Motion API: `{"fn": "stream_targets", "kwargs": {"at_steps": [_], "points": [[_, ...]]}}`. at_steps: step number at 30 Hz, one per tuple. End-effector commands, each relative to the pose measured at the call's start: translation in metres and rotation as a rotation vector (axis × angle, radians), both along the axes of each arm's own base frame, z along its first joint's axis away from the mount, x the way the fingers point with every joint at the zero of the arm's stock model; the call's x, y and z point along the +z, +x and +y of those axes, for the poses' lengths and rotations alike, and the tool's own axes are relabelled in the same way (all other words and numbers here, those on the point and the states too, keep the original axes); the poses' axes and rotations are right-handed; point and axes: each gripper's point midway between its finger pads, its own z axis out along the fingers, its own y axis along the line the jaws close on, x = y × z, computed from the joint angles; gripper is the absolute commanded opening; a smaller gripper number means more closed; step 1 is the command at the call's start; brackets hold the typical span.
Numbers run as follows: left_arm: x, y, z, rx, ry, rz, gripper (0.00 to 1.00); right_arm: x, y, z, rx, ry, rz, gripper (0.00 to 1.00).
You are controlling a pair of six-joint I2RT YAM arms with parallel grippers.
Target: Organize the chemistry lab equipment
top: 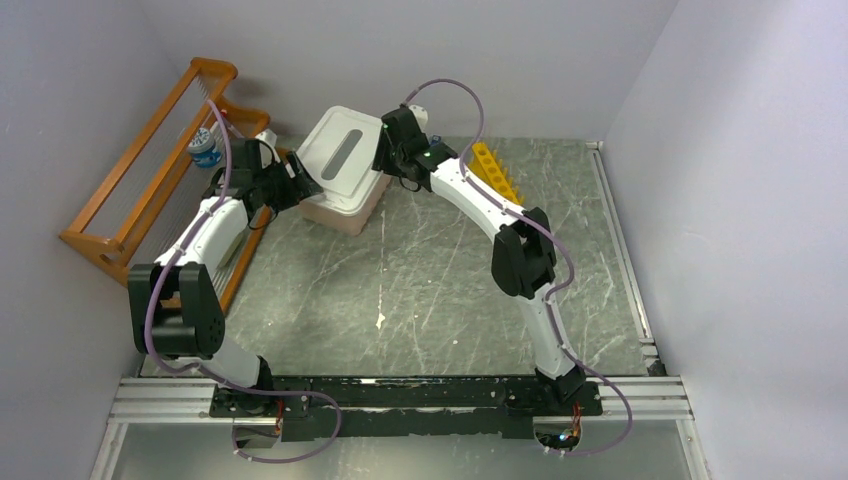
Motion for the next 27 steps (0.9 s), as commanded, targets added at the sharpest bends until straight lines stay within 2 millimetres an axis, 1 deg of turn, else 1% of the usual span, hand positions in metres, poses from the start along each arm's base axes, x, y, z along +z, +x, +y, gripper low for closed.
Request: {"fn": "stream_targets", "kwargs": {"at_steps": [1, 5, 6, 9, 11, 15, 20, 21, 23, 25, 27], "points": [[0.032, 0.018, -0.005, -0.023, -0.037, -0.093, 0.75, -0.010, 0.012, -0.008, -0.020, -0.060, -0.014, 0.48], [0.032, 0.019, -0.006, -0.030, -0.040, -0.077, 0.77, -0.016, 0.017, -0.016, -0.050, -0.100, -0.023, 0.47], [0.031, 0.019, -0.006, -0.028, -0.039, -0.070, 0.81, -0.017, 0.019, -0.018, -0.059, -0.109, -0.024, 0.47], [0.031, 0.020, -0.003, -0.022, -0.021, -0.059, 0.86, -0.025, 0.019, -0.023, -0.086, -0.125, -0.007, 0.51], [0.031, 0.019, 0.004, 0.001, 0.013, -0.047, 0.88, -0.031, 0.019, -0.027, -0.111, -0.139, 0.013, 0.53], [0.045, 0.022, 0.023, 0.052, 0.116, -0.071, 0.91, -0.044, 0.016, -0.031, -0.135, -0.154, 0.054, 0.54], [0.067, 0.027, 0.039, 0.088, 0.206, -0.115, 0.91, -0.056, 0.007, -0.033, -0.122, -0.168, 0.096, 0.54], [0.072, 0.029, 0.041, 0.090, 0.219, -0.132, 0.91, -0.056, 0.006, -0.032, -0.112, -0.169, 0.096, 0.54], [0.083, 0.037, 0.037, 0.071, 0.211, -0.178, 0.88, -0.056, 0.004, -0.031, -0.084, -0.166, 0.093, 0.53], [0.089, 0.049, 0.030, 0.039, 0.188, -0.227, 0.85, -0.050, 0.002, -0.028, -0.048, -0.149, 0.080, 0.51], [0.087, 0.062, 0.028, 0.028, 0.181, -0.245, 0.81, -0.044, -0.001, -0.023, -0.009, -0.124, 0.063, 0.49]]}}
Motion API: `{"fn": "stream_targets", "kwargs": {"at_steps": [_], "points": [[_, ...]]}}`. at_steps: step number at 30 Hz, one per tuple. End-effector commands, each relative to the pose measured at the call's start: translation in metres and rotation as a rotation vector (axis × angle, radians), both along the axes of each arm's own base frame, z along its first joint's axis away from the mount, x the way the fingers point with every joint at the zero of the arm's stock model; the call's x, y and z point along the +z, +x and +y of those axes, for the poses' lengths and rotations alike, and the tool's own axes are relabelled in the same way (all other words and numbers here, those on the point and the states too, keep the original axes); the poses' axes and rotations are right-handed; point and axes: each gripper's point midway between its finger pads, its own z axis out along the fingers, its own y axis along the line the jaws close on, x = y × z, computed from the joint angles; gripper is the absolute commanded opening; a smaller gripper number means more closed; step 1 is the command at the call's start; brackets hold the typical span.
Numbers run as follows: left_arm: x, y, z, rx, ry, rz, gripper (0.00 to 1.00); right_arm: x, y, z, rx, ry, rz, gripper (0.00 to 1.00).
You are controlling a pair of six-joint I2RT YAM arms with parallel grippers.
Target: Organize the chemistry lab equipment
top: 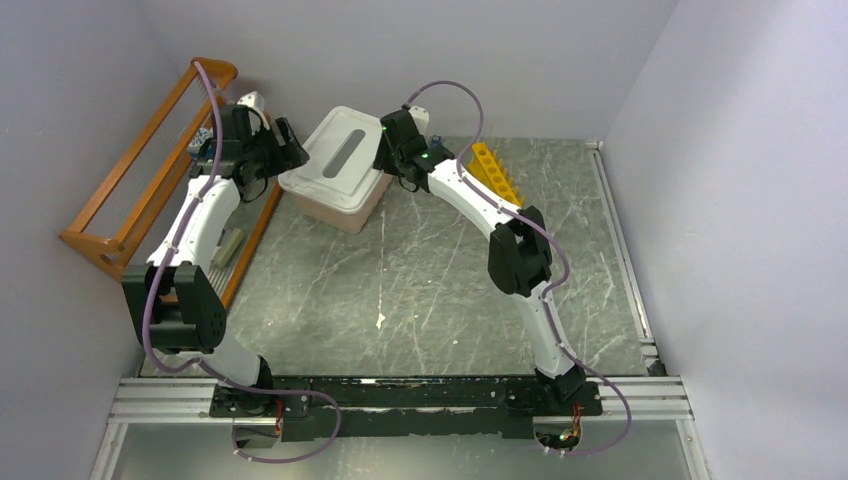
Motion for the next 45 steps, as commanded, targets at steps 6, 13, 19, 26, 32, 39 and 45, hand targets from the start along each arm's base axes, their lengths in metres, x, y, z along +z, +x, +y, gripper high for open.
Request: {"fn": "stream_targets", "kwargs": {"at_steps": [6, 13, 19, 26, 32, 39, 45], "points": [[-0.007, 0.070, 0.011, -0.014, 0.091, -0.090, 0.78, -0.015, -0.015, -0.011, 0.128, -0.028, 0.045, 0.42], [-0.029, 0.108, -0.006, -0.140, 0.077, -0.093, 0.77, -0.014, -0.011, -0.001, 0.189, 0.018, 0.046, 0.44], [-0.053, 0.114, -0.001, -0.169, 0.141, -0.062, 0.43, -0.005, -0.010, 0.004, 0.213, 0.035, 0.026, 0.45], [-0.087, 0.097, 0.003, -0.184, 0.168, 0.018, 0.41, -0.004, -0.015, 0.010, 0.249, 0.053, 0.055, 0.41], [-0.096, 0.076, -0.016, -0.228, 0.052, 0.095, 0.39, -0.006, -0.019, -0.014, 0.145, -0.004, 0.079, 0.37], [-0.079, 0.056, -0.022, -0.196, -0.026, 0.130, 0.38, 0.018, -0.010, -0.013, 0.120, -0.004, 0.062, 0.37], [-0.035, 0.076, -0.012, -0.170, 0.043, 0.047, 0.49, 0.073, -0.010, 0.007, 0.213, 0.105, -0.035, 0.41]]}}
